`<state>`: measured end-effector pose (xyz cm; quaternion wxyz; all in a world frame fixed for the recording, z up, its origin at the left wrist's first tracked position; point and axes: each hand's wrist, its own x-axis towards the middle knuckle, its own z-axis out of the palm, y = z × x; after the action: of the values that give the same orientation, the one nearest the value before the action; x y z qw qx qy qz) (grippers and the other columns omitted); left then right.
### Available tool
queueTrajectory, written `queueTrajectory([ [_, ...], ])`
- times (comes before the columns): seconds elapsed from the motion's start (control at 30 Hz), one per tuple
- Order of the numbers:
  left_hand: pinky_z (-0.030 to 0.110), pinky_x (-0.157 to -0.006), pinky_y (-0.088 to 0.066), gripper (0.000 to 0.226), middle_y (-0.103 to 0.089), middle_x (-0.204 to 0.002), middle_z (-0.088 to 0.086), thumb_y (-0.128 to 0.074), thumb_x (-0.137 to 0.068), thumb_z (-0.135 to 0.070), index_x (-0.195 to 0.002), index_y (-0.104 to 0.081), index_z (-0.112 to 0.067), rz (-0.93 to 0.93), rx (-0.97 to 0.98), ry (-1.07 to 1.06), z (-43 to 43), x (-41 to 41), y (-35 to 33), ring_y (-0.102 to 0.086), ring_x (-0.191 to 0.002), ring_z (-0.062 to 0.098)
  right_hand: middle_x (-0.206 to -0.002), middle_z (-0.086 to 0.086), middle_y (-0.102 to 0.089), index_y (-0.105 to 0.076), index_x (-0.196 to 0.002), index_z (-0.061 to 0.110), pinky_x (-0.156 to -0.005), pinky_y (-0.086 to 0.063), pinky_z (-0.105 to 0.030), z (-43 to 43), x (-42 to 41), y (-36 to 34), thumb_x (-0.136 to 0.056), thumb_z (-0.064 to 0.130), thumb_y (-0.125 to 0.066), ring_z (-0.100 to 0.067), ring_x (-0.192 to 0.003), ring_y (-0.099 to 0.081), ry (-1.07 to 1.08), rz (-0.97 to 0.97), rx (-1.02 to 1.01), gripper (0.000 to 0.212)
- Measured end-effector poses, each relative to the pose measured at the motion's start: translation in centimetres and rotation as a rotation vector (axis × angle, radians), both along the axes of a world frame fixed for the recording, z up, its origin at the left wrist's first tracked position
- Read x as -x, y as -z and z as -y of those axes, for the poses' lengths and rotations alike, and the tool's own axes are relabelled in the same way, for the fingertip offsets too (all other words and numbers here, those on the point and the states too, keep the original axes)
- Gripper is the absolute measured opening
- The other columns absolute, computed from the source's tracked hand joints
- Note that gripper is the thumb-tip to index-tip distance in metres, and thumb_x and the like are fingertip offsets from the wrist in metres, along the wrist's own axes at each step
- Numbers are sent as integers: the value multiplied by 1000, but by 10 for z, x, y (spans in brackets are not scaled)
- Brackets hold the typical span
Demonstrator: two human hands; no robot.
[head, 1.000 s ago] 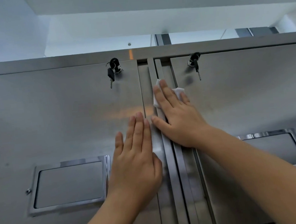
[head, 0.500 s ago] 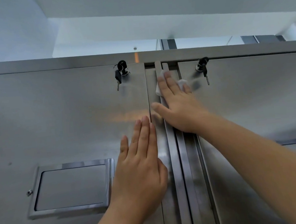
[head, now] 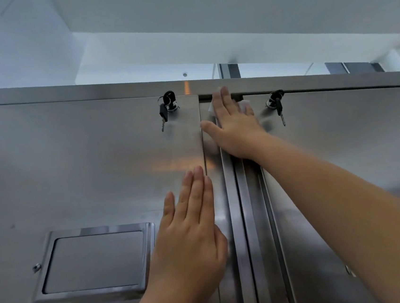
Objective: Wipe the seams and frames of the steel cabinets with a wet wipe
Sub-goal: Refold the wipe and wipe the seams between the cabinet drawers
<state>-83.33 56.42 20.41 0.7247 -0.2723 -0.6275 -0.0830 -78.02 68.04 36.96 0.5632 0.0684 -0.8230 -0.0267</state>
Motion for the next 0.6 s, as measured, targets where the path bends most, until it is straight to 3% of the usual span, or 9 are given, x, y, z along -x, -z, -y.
queueTrajectory([
  [0.13,38,-109,-12,66,-27,-151,13,-35,-82,-27,-143,-31,-2,8,-2,6,0,-1,0,-21,-139,23,-153,-2,27,18,-146,18,-110,19,-30,-10,-3,51,-97,49,-21,-9,-140,22,-34,-23,-84,70],
  [0.3,38,-109,-10,63,-26,-151,13,-33,-85,-27,-142,-31,-1,16,-6,21,0,-2,0,-18,-139,21,-148,3,35,29,-136,25,-108,25,-22,-15,-3,115,-75,61,4,-3,-135,31,-72,-16,-157,75],
  [0.43,40,-110,-11,64,-26,-151,14,-33,-84,-26,-142,-29,0,-7,-3,16,0,-1,0,-18,-139,22,-152,0,28,20,-144,19,-111,17,-32,-15,-11,69,-100,40,-15,-8,-140,23,-62,78,-84,60],
  [0.6,39,-110,-11,64,-26,-151,15,-32,-84,-26,-143,-29,0,-15,-6,16,0,-2,-1,-20,-139,23,-153,-4,27,18,-146,16,-110,19,-33,-7,-8,68,-100,39,-20,-14,-142,20,-63,55,-50,64],
])
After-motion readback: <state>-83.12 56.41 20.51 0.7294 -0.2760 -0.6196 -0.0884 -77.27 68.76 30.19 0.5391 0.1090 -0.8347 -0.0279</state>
